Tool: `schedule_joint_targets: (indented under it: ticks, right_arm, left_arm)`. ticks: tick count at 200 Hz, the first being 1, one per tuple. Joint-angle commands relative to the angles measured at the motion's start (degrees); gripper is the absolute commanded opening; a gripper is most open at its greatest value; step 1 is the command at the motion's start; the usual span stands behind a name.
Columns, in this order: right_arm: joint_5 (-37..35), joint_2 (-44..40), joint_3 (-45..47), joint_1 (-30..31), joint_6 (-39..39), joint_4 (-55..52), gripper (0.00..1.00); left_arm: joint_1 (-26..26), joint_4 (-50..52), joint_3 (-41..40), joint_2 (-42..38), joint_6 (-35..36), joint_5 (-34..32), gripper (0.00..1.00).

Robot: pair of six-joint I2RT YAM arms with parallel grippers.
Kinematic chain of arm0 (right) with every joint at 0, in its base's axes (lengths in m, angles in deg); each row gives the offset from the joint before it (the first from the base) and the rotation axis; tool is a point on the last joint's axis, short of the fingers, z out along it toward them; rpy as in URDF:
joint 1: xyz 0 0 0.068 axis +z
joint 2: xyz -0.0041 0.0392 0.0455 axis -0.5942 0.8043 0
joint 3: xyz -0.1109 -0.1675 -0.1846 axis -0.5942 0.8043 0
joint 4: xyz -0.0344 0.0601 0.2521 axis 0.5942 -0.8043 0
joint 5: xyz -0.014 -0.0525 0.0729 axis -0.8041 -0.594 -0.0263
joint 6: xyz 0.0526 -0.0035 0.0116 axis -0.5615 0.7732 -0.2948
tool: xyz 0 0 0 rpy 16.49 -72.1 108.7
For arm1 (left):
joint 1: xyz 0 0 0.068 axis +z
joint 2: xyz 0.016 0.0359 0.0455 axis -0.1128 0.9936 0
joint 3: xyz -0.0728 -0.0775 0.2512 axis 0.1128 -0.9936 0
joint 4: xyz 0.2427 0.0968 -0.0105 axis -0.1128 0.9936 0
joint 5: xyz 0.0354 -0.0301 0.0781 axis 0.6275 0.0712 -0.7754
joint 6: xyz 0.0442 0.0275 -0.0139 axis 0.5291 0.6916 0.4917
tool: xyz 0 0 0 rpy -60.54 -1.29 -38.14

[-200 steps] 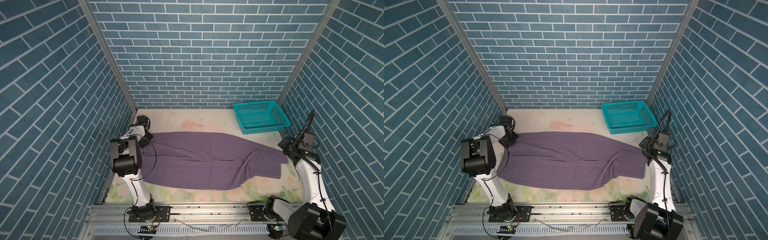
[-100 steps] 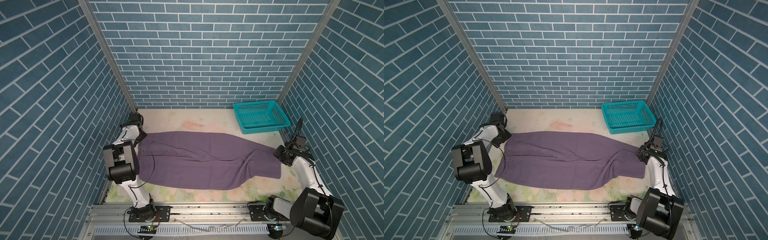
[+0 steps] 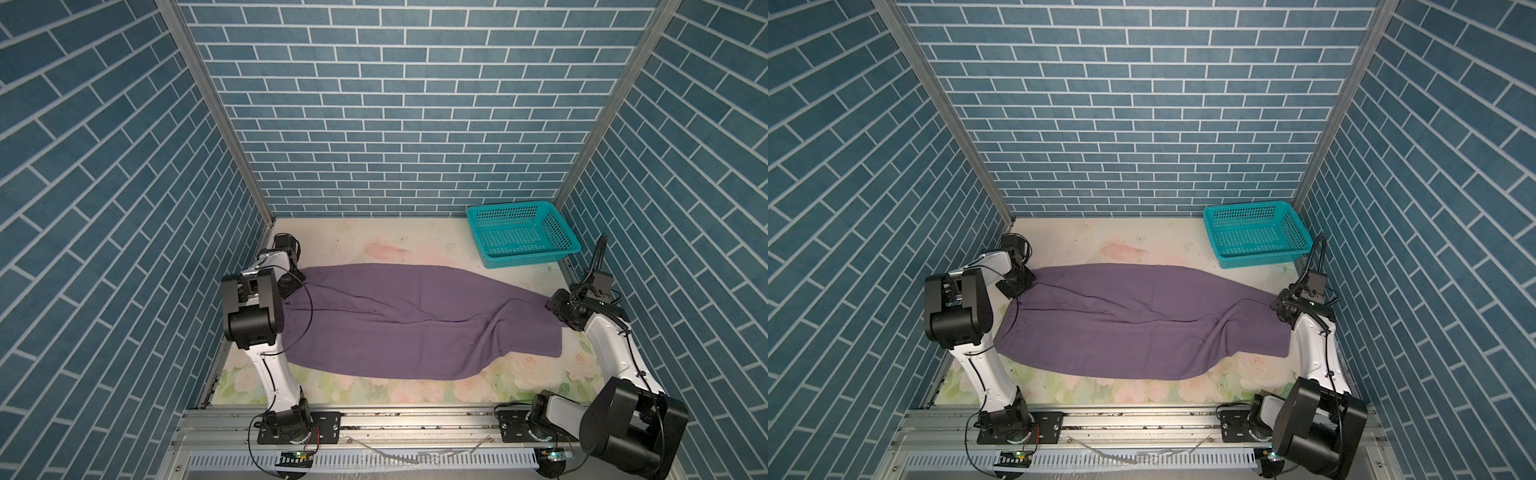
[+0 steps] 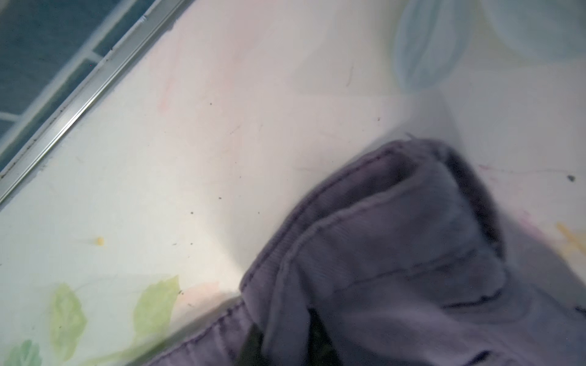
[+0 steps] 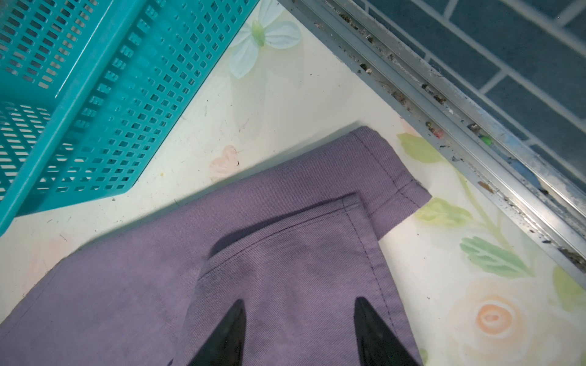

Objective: Fold and stack the trousers
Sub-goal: Flatten out the trousers at the center of the table.

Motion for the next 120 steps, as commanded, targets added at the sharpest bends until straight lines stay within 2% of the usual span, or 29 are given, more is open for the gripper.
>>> schedule_joint_targets:
  ticks: [1,37,64,88,97,102,106,107,109,120]
  right_arm:
    - [-1.0,-0.3,-0.9,0.0,-0.6,0.2,0.56]
    - [-1.9,0.6,-0.4,0.0,-0.7,1.0,0.56]
    - [-0.5,2.2,-0.4,0.1,-0.8,3.4,0.56]
    - [1.9,6.1,-2.0,0.1,-0.3,5.1,0.57]
    - [3.1,8.3,-3.0,0.1,-0.2,5.6,0.58]
    - [3.7,9.7,-3.5,0.2,-0.2,5.9,0.59]
    - [4.1,10.7,-4.0,0.3,-0.2,6.0,0.6]
    - [4.2,10.9,-4.1,0.4,-0.2,6.1,0.6]
    - [4.4,11.5,-4.4,0.4,-0.2,6.1,0.61]
    - [5.3,14.2,-5.5,0.9,-0.1,6.6,0.65]
  left_arm:
    - [1.7,2.6,1.8,0.9,0.5,-2.1,0.0]
    - [5.8,4.7,2.5,-4.4,0.9,-7.5,0.0]
    - [6.0,8.5,6.8,-6.7,2.0,-14.7,0.0]
    - [6.0,10.2,9.3,-7.0,2.5,-16.8,0.0]
    - [5.9,10.7,9.5,-7.0,2.5,-16.6,0.15]
    - [5.7,10.6,9.4,-7.0,2.4,-16.2,0.28]
    - [5.5,10.5,9.2,-7.2,2.4,-15.9,0.42]
    - [5.5,10.5,9.2,-7.2,2.4,-15.9,0.48]
    - [5.4,10.4,9.0,-7.3,2.5,-15.8,0.53]
    - [4.3,10.2,8.7,-7.5,2.6,-15.6,0.67]
